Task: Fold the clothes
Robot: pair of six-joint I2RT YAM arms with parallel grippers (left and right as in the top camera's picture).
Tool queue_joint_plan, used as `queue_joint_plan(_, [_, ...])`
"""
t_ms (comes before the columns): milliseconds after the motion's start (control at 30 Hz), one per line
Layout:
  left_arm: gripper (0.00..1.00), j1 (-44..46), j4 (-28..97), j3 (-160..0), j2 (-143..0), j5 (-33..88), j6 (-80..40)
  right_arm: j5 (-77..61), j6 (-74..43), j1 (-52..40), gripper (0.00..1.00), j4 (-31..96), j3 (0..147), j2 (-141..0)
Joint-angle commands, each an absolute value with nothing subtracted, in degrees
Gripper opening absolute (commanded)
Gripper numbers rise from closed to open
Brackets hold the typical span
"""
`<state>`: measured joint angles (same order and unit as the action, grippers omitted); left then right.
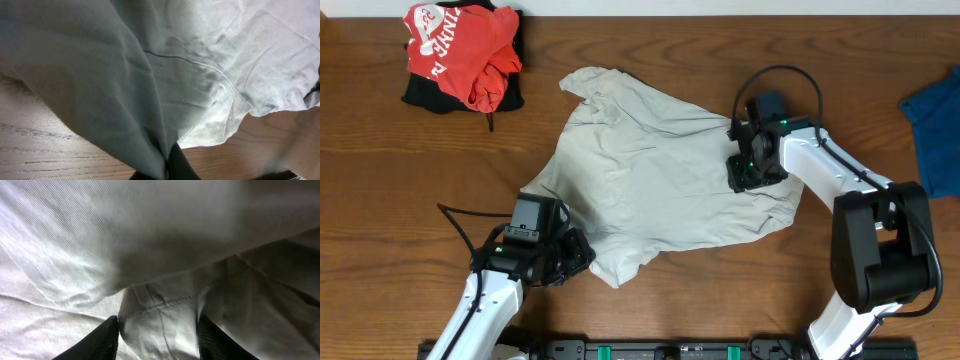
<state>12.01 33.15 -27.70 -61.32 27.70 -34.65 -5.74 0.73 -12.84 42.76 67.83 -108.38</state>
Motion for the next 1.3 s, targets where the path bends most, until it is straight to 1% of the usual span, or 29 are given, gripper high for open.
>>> queue_joint_plan(0, [0.06,12.0,32.9,-28.9,-61.0,27.4,-34.1,-6.0,1.4,-13.6,0.49,42.8,67.2,-108.9])
queue_joint_plan(200, [0.06,12.0,32.5,-28.9,-61.0,27.4,-34.1,-6.0,1.3,-13.6,0.49,42.6,67.0,-108.9])
queue_joint_plan(300, [0.06,12.0,32.5,-28.9,-61.0,27.4,-34.1,-6.0,1.1,-13.6,0.45,42.6,67.0,-108.9])
queue_joint_plan(400, [0.06,12.0,32.5,-28.9,-61.0,27.4,-34.1,-6.0,1.1,-13.6,0.4,42.6,67.0,-108.9])
queue_joint_plan(433, [0.06,12.0,32.5,-28.9,-61.0,27.4,-34.1,-6.0,1.1,-13.6,0.36,42.6,67.0,-108.9])
queue_joint_plan(500, [0.06,12.0,32.5,-28.9,-61.0,27.4,-34.1,-6.0,1.0,-13.6,0.23,42.6,67.0,-108.9])
queue_joint_plan(567, [0.06,12.0,32.5,-28.9,-61.0,27.4,-34.1,-6.0,0.3,-13.6,0.12,42.5,67.0,-108.9])
queue_joint_plan(667, [0.06,12.0,32.5,-28.9,-61.0,27.4,-34.1,-5.8,-0.9,-13.6,0.05,42.2,67.1,-108.9])
queue_joint_plan(700, [0.06,12.0,32.5,-28.9,-61.0,27.4,-34.1,-5.4,-1.7,-13.5,0.01,42.1,67.2,-108.9])
queue_joint_plan(867, [0.06,12.0,32.5,-29.0,-60.9,28.0,-33.9,-2.7,-4.3,-13.5,0.01,44.0,69.4,-107.9])
queue_joint_plan(1033, [0.06,12.0,33.2,-31.0,-59.8,31.2,-33.0,-2.8,-6.9,-13.5,0.01,47.9,73.8,-104.5])
queue_joint_plan(1267, [0.06,12.0,41.2,-37.7,-56.8,31.1,-32.8,-1.4,-8.8,-13.5,0.01,54.8,79.0,-97.3])
